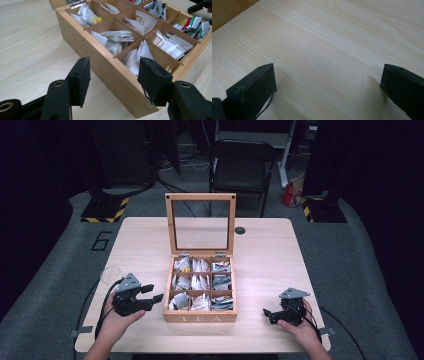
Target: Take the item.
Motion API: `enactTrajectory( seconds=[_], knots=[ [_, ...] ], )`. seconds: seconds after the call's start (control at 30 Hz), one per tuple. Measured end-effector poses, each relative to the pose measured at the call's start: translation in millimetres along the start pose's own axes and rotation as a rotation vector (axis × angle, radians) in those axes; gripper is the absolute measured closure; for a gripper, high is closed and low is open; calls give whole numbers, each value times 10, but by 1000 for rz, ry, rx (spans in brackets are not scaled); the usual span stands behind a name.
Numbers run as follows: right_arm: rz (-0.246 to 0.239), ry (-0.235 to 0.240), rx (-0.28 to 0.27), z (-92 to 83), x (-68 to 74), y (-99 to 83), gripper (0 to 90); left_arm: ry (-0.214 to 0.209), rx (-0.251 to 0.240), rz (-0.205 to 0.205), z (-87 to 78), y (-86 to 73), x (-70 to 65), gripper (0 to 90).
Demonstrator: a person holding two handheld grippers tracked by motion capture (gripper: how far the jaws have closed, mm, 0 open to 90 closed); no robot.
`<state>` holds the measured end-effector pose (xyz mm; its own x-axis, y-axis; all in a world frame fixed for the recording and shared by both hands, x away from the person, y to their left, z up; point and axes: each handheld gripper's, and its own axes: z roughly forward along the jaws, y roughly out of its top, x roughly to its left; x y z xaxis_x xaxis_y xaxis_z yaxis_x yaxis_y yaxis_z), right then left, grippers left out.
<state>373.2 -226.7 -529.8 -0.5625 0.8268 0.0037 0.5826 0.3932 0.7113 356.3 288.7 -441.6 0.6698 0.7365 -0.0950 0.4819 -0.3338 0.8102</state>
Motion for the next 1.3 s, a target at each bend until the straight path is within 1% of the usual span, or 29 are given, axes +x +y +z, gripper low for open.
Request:
enactTrajectory(
  seconds=[0.07, 0.13, 0.2, 0.37, 0.53, 0.63, 0.7, 0.77, 0.9, 0.93, 0.97, 1.03, 1.3],
  knots=[
    [0, 0, 0, 0, 0, 0, 0, -5, -7, 7, 29, 37, -30, 435],
    [0, -1, 0, -1, 0, 0, 0, -17, -4, 10, 50, 67, -57, 435],
    [0, 0, 0, 0, 0, 0, 0, -23, -3, 24, 80, 104, -83, 434],
    [0, 0, 0, 0, 0, 0, 0, -41, -1, 36, 141, 174, -144, 435],
    [0, -1, 0, -1, 0, 0, 0, -53, -1, 48, 208, 216, -182, 442],
    [0, 0, 0, 0, 0, 0, 0, -65, 7, 56, 250, 238, -207, 448],
    [1, 0, 0, 0, 0, 0, 0, -74, 18, 63, 273, 250, -225, 470],
    [0, -1, 0, -1, 0, 0, 0, -76, 18, 67, 296, 260, -235, 471],
    [1, 0, 0, 0, 0, 0, 0, -85, 15, 58, 330, 267, -253, 477],
    [0, 0, 0, -1, -1, 0, 0, -90, 21, 63, 335, 269, -252, 483],
    [0, 0, 0, -1, 0, 0, 0, -88, 16, 55, 349, 265, -264, 486],
    [0, 0, 0, -1, 0, 0, 0, -94, 23, 57, 366, 266, -269, 492],
    [0, 0, 0, 0, 0, 0, 0, -116, 29, 47, 451, 251, -292, 571]
  ],
)
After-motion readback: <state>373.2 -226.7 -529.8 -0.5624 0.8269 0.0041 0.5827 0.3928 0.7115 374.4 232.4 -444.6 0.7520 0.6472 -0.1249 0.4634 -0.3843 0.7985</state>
